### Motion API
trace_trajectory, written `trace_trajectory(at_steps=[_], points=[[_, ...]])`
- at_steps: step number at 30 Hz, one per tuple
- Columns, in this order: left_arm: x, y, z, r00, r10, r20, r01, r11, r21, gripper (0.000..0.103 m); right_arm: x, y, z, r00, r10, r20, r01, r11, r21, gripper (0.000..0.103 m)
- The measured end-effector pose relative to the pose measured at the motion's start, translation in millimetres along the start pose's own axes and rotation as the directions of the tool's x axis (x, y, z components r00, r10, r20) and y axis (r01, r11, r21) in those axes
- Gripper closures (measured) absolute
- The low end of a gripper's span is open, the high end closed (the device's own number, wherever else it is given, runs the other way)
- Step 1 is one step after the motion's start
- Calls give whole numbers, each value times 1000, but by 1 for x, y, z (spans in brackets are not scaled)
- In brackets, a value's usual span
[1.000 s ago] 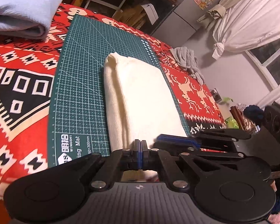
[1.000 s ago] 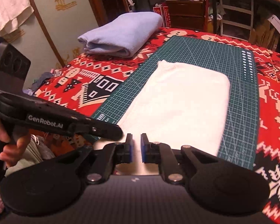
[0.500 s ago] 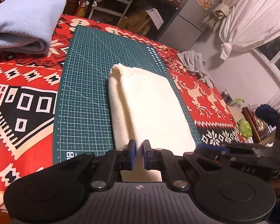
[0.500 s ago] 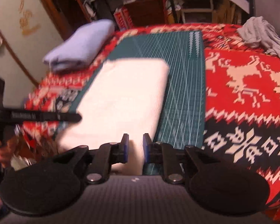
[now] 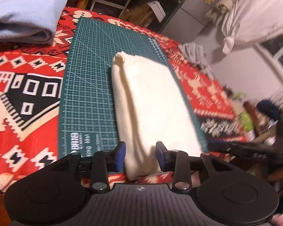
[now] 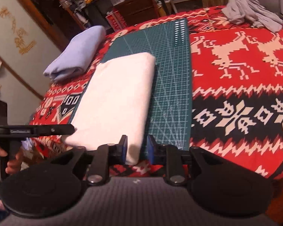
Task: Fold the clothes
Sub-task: 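Open the left tool and pull both tools back from the vest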
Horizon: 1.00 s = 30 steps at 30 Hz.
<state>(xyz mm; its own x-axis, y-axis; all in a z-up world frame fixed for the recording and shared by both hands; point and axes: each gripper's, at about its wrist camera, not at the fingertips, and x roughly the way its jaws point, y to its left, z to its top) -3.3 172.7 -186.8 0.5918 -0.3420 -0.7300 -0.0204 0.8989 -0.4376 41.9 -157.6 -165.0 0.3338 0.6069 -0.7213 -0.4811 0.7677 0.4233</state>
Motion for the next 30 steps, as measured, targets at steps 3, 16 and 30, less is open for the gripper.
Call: trace_trajectory(at_steps=[3, 16, 30], points=[[1, 5, -3, 1000, -9, -1, 9, 1000, -23, 66, 7, 18, -7, 997, -48, -64, 39, 991, -124, 75], [9, 20, -7, 995, -102, -2, 100, 982, -159, 73, 30, 58, -30, 978, -206, 35, 206, 917, -341, 72], [17, 8, -5, 992, -125, 8, 125, 975, -183, 81, 14, 71, -46, 946, -274, 170, 322, 832, -452, 97]])
